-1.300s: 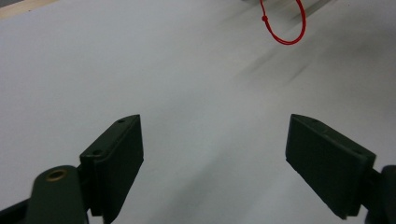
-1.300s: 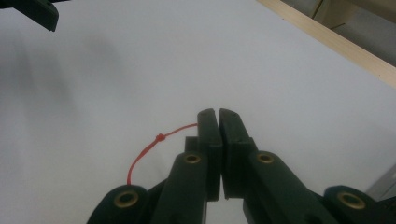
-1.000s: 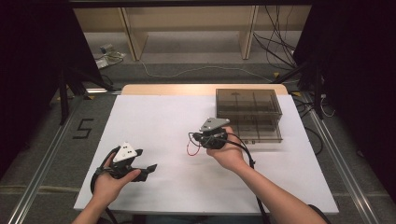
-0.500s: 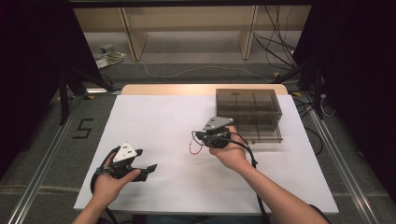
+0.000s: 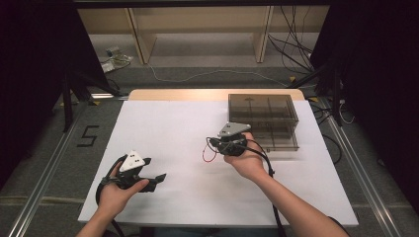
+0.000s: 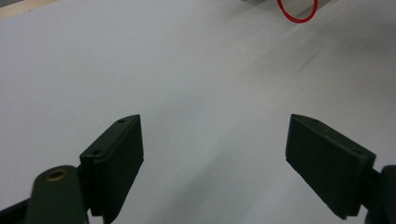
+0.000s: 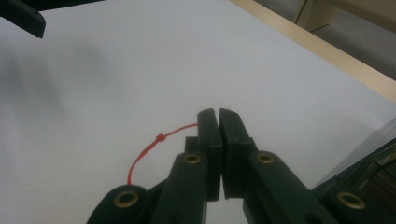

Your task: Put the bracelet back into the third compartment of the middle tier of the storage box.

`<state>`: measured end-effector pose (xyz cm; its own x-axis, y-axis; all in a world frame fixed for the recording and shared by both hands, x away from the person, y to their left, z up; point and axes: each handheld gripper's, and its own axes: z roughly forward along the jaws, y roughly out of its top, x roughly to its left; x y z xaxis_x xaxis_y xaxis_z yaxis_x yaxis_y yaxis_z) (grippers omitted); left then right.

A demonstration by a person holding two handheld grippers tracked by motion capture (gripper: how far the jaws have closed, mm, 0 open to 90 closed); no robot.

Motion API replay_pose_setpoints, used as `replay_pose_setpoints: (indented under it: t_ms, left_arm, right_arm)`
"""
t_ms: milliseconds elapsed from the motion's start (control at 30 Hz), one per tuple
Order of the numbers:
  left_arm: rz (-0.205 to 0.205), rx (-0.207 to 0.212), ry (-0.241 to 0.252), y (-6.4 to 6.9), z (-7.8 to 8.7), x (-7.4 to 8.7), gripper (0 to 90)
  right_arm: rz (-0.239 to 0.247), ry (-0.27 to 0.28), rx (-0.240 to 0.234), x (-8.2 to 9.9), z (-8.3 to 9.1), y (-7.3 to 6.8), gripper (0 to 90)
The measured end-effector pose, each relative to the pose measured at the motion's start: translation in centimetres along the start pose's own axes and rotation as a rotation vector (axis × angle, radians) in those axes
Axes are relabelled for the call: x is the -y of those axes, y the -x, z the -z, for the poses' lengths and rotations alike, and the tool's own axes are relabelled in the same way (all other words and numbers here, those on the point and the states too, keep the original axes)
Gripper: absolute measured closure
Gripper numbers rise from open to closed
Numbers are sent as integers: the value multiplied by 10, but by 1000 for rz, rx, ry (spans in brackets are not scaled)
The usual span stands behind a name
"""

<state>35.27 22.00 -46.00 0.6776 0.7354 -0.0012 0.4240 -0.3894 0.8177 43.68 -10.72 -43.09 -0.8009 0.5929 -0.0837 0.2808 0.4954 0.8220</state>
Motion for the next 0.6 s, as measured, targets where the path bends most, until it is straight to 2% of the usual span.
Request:
replay_pose_setpoints:
  t_ms: [600]
  left_arm:
    - [3,-1,1,0,0,0,192]
  right_arm:
    - [-10,10,14,1,8,4,888]
